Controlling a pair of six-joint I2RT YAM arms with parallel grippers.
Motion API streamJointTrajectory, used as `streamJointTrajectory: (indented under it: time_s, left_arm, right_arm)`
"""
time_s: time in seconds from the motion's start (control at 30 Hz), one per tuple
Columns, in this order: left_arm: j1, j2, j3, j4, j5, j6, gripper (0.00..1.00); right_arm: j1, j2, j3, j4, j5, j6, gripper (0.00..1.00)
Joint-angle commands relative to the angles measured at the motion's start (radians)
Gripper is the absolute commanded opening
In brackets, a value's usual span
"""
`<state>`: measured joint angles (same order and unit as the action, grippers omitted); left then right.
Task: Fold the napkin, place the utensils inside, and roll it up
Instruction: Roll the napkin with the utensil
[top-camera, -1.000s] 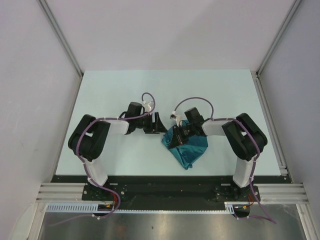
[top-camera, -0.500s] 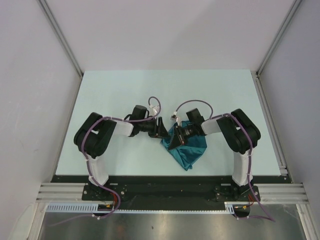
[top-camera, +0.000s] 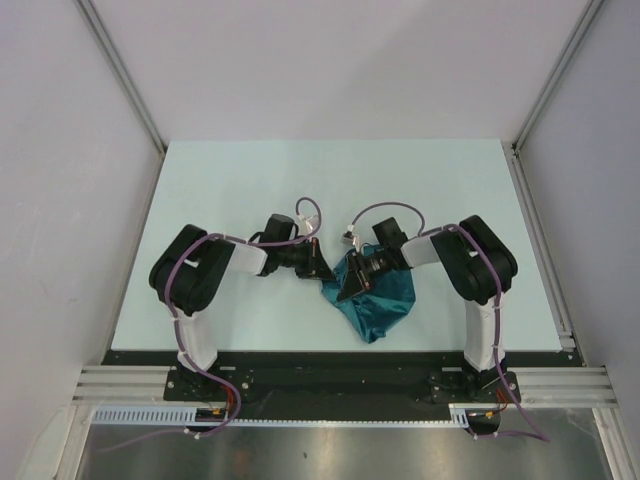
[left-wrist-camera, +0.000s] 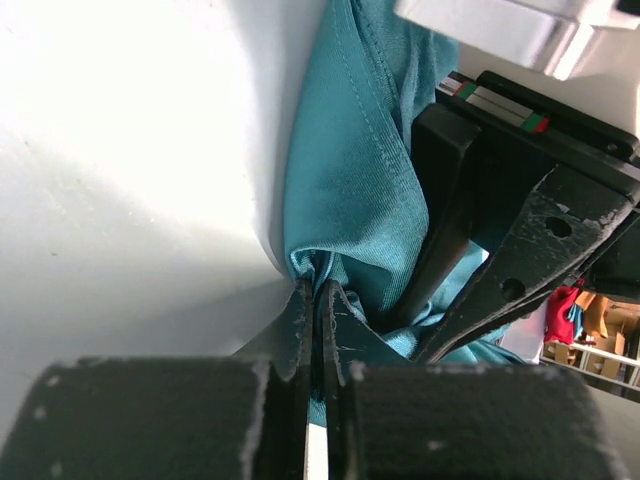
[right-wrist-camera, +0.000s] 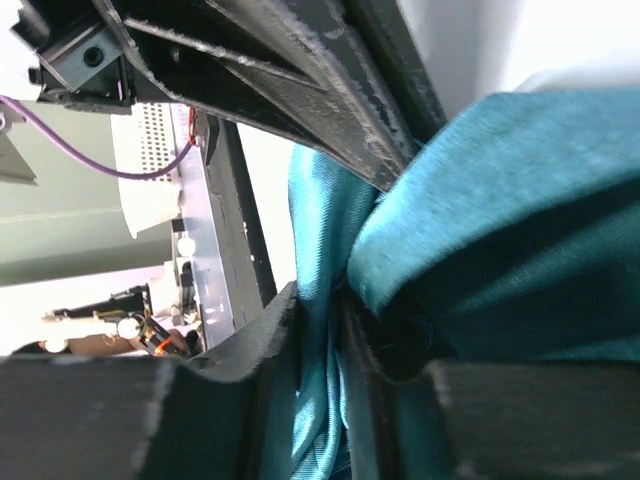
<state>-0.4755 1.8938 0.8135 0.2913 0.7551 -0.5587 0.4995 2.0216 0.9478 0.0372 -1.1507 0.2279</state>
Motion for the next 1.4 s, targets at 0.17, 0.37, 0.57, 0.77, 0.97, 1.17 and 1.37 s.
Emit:
streamJointTrajectory:
  time_s: [0.17,0.37,0.57,0.77,0.97,1.17,1.37]
  left_arm:
    - [-0.022,0.013,-0.008,-0.101,0.006,0.028,0.0]
    - [-0.02,0.014,0.009,-0.13,-0.008,0.033,0.0]
    - [-0.022,0.01,0.019,-0.147,-0.02,0.029,0.0]
    - [-0.021,0.004,0.018,-0.164,-0.03,0.033,0.0]
    - [-0.02,-0.005,0.021,-0.173,-0.033,0.036,0.0]
    - [-0.022,-0.01,0.026,-0.175,-0.03,0.037,0.0]
    - [-0.02,-0.035,0.027,-0.158,-0.025,0.028,0.27]
  right_arm:
    - [-0.015,-0.167,0.109,-0.238,0.179,-0.065,0.52]
    - [0.124,-0.4,0.095,-0.301,0.613,-0.128,0.68]
    - [0.352,-0.469,0.005,-0.248,1.106,-0.115,0.71]
    - [0.493,-0.442,-0.035,-0.189,1.318,-0.098,0.71]
    - [0.533,-0.371,-0.024,-0.168,1.349,-0.114,0.7]
    - [0.524,-0.299,-0.021,-0.177,1.35,-0.111,0.61]
    - [0.458,-0.294,-0.046,-0.174,1.161,-0.073,0.28]
